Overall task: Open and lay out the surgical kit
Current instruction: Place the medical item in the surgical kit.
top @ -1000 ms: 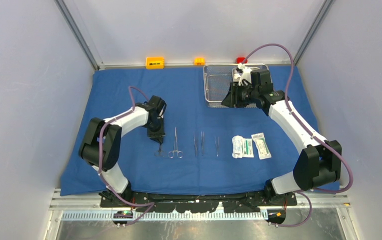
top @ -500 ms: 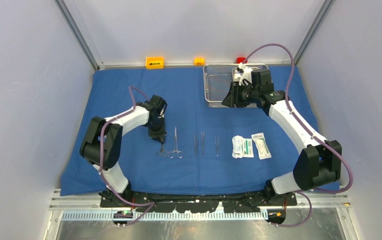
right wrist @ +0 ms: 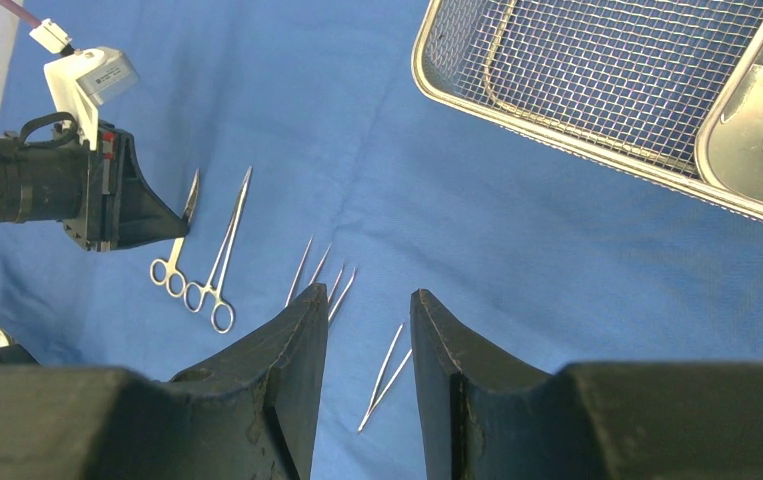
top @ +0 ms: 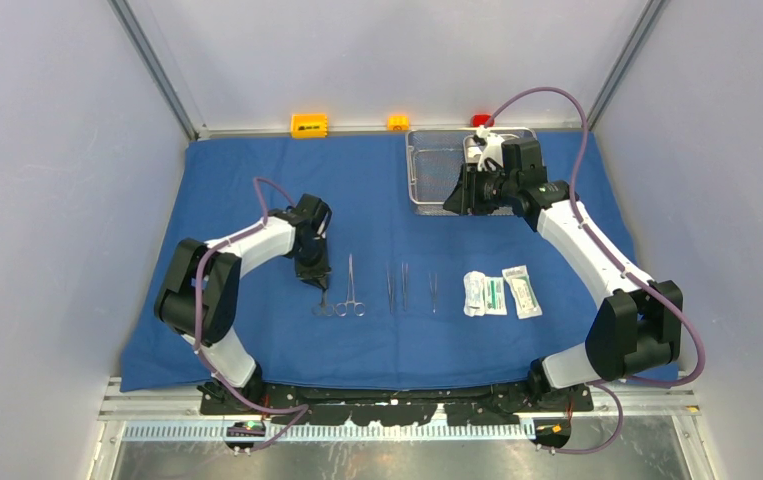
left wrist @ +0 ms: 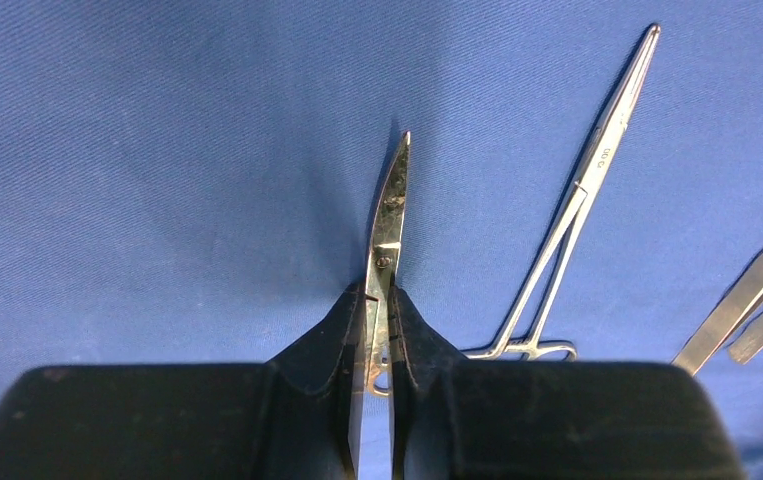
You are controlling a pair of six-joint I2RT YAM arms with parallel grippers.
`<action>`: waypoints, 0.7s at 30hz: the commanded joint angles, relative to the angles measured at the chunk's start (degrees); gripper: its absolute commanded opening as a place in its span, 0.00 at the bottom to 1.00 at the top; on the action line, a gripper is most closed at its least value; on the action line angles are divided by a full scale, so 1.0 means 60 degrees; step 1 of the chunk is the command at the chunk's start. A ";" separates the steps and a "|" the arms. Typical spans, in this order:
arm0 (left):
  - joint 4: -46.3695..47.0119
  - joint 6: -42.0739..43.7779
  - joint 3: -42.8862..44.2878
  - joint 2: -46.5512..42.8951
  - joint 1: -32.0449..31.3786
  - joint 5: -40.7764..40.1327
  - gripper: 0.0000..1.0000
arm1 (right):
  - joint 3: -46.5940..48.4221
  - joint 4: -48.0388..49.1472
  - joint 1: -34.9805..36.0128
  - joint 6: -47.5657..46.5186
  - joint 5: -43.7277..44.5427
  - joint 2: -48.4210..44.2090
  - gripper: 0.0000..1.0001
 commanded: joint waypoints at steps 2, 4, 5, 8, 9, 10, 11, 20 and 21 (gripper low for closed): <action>-0.0185 0.0225 0.0275 -0.0073 -0.0050 -0.0098 0.16 | 0.0004 0.0421 -0.0060 0.0062 0.0041 -0.0315 0.41; -0.0245 0.0325 0.0406 -0.0083 -0.0062 -0.0176 0.21 | 0.0004 0.0418 -0.0052 0.0059 0.0091 -0.0346 0.41; -0.0285 0.0343 0.0449 -0.0099 -0.0060 -0.0215 0.24 | 0.0004 0.0415 -0.0070 0.0066 0.0152 -0.0351 0.41; -0.0332 0.0374 0.0473 -0.0233 -0.0060 -0.0270 0.33 | 0.0029 0.0421 -0.0124 0.0062 0.0378 -0.0405 0.42; -0.0353 0.0371 0.0490 -0.0301 -0.0064 -0.0332 0.40 | 0.0044 0.0411 -0.0158 0.0053 0.0437 -0.0426 0.42; -0.0400 0.0391 0.0507 -0.0362 -0.0062 -0.0377 0.43 | 0.0054 0.0408 -0.0191 0.0048 0.0527 -0.0454 0.42; -0.0425 0.0423 0.0535 -0.0436 -0.0059 -0.0388 0.45 | 0.0069 0.0406 -0.0223 0.0041 0.0635 -0.0478 0.43; -0.0329 0.1331 0.1280 -0.1122 -0.0055 -0.0289 0.53 | 0.0932 -0.0020 -0.0756 -0.0208 0.2348 0.0072 0.48; -0.0303 0.1513 0.1457 -0.1164 -0.0050 -0.0313 0.54 | 0.1149 -0.0133 -0.0883 -0.0173 0.2524 0.0273 0.48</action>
